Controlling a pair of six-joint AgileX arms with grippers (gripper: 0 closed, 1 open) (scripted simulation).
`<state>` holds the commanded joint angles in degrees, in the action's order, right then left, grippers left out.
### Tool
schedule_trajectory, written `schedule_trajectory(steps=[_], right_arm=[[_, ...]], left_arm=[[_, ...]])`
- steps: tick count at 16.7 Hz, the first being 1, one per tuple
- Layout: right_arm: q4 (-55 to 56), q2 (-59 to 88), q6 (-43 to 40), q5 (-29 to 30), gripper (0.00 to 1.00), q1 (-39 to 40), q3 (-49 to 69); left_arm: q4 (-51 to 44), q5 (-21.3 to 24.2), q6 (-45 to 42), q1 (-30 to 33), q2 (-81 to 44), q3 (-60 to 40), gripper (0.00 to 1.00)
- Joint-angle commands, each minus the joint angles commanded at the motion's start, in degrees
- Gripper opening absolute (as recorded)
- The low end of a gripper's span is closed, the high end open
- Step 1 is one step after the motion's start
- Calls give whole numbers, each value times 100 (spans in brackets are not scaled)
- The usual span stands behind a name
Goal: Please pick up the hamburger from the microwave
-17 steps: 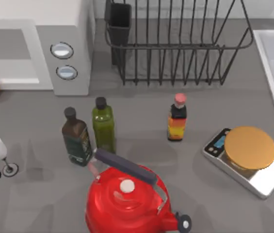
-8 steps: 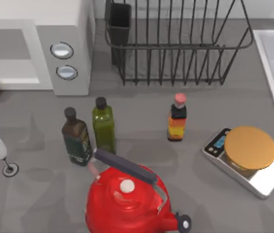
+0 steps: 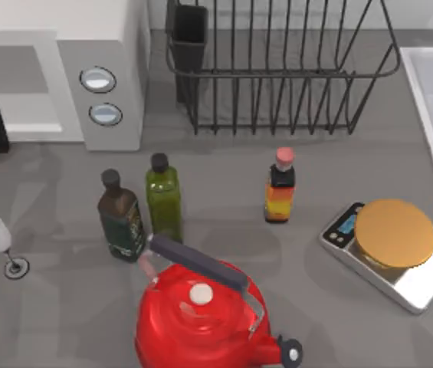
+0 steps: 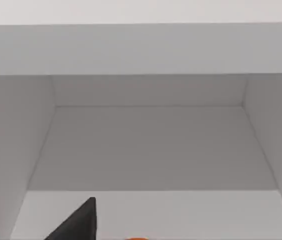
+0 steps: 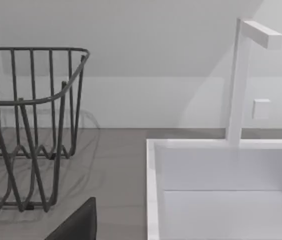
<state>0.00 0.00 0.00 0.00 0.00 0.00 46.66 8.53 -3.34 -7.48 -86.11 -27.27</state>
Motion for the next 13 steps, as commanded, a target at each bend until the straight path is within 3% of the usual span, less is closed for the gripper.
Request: schedule_trajectory(steps=[7,13], right_arm=[[0,0,0,0,100,0,0],[0,0,0,0,100,0,0]], left_arm=[[1955,357,-140,-313,-3653,-1143,100],[2865,524,-205,-459,-5369,-1675,100]])
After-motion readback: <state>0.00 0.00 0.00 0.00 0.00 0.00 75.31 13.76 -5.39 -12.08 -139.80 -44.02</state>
